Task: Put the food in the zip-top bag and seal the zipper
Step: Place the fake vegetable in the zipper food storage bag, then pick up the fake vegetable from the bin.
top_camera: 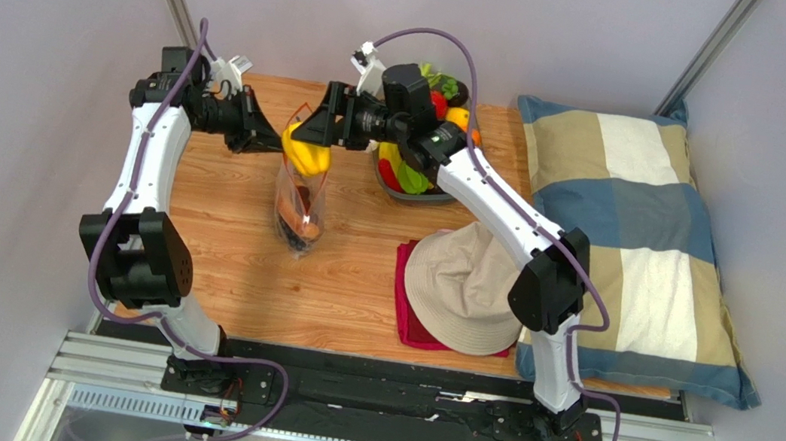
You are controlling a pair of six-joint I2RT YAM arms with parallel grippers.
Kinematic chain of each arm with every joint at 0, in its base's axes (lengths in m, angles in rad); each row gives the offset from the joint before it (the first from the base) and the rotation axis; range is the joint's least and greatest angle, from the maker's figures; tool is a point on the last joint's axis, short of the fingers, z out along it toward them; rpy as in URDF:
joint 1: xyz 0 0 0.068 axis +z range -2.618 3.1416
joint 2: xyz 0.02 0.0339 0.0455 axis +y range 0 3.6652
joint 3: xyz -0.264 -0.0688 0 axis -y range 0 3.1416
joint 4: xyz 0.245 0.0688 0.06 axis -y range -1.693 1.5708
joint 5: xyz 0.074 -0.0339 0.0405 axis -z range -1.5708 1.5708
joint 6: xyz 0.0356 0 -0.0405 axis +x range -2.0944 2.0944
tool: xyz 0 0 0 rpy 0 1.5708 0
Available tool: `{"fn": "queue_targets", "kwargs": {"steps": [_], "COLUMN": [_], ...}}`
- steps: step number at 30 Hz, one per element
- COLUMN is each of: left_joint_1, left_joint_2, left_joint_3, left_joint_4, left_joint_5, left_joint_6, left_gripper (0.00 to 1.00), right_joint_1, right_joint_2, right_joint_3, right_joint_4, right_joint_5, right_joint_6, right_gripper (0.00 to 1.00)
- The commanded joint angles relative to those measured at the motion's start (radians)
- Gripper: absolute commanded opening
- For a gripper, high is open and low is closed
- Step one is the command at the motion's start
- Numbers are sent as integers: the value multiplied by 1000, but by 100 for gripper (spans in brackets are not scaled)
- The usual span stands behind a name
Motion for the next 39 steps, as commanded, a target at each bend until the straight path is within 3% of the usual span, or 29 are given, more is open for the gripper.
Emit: {"fn": "queue_targets", "kwargs": {"steps": [1,3,4,7,10,14,24,28,39], "left_joint_1": [-3,-2,-3,-1,-1,-1,0,0,0], "left_joint_2": [-42,-43,-44,-39,-33,-29,-19,-16,-4], "left_joint_3": [4,4,6,9,16,23,39,44,52], "left_joint_4": [26,22,24,19,18,18,7,6,4], "left_joint_5": [26,26,26,29,30,32,27,30,32], "left_joint_6": [-6,-3,-3,-3,0,0,9,12,9], "left_gripper": [0,0,0,0,0,0,0,0,0], "right_joint_1": [18,23,26,30,35,35,-29,-120,-348], "right_joint_2": [30,39,43,50,31,1,-84,-119,-139], "right_joint_3": [57,77,84,121,126,108,68,13,-96], "right_joint_4": [-3,-13,-13,-30,-33,-36,-41,-116,-343], "right_joint_5": [162,199,199,184,153,140,101,84,245], "right_joint_6": [-13,-29,-36,-49,-62,-91,-153,-289,-686], "right_gripper": [20,33,51,76,90,100,99,98,99]}}
